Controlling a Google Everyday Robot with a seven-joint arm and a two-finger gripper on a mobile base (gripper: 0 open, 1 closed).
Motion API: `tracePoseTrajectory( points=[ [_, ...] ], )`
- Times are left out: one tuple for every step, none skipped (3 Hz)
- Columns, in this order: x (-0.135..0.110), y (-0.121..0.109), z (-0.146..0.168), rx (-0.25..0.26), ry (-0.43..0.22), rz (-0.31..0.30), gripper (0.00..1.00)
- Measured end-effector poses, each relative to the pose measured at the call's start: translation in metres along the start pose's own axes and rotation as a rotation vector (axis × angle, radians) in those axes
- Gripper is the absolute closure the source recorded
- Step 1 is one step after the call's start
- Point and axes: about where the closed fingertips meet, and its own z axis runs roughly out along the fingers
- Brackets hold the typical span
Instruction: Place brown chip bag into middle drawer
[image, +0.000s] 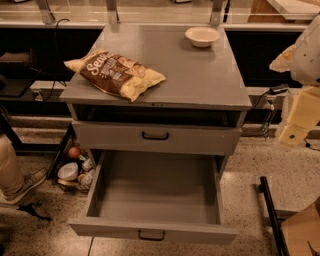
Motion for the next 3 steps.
tracePoseTrajectory(
  points=[
    [0.000, 0.000, 0.000, 0.000, 0.000, 0.000, 0.00],
    [-0.012, -0.019, 0.008, 0.028, -0.052, 0.030, 0.00],
    [-0.049, -0.055, 0.034, 0.058, -0.171, 0.099, 0.00]
  ],
)
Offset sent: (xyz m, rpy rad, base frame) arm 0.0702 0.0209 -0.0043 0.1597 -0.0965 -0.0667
